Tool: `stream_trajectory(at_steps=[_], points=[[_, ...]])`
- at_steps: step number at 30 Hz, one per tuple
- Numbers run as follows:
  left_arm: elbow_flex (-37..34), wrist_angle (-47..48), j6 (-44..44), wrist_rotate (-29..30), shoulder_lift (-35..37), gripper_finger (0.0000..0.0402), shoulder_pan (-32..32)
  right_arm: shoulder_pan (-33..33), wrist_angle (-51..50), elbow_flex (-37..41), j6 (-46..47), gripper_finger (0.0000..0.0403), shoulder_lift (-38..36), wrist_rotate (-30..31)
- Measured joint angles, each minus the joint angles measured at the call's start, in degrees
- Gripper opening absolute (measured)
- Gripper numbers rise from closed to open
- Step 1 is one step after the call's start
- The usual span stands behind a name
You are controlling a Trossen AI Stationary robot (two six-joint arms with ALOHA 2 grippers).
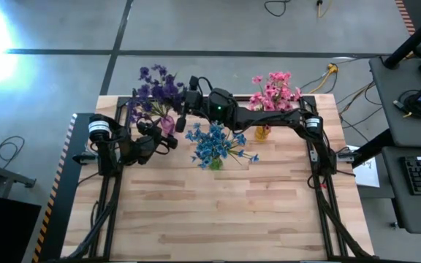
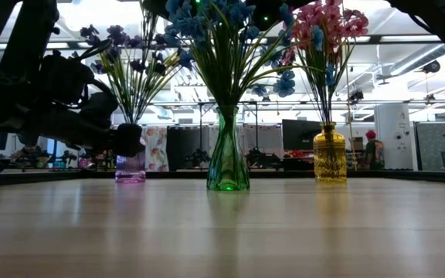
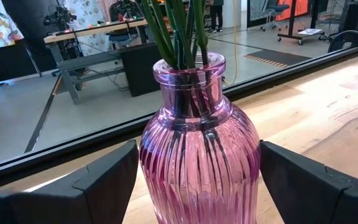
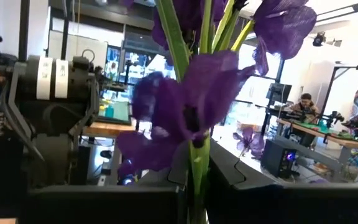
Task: Sort flowers into vase by color
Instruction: Put the violet flowers into the violet vase
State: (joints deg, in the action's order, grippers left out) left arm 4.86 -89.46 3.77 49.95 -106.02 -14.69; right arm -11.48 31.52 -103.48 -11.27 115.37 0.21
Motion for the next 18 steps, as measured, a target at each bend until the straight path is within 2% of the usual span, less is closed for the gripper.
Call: stream_trajectory(at_steps=[11,18], points=[[0.00,0.36,-0.02,0.00,0.00,0.0310,0.01,0.10,-0.47,0.48,-0.60,0.0017,0.00,-0.09],[0.00,0.48,-0.01,0.00,0.00,0.0310,-0.01,0.10,5.24,0.59,-1.37,0.0017,3.15,-0.01]])
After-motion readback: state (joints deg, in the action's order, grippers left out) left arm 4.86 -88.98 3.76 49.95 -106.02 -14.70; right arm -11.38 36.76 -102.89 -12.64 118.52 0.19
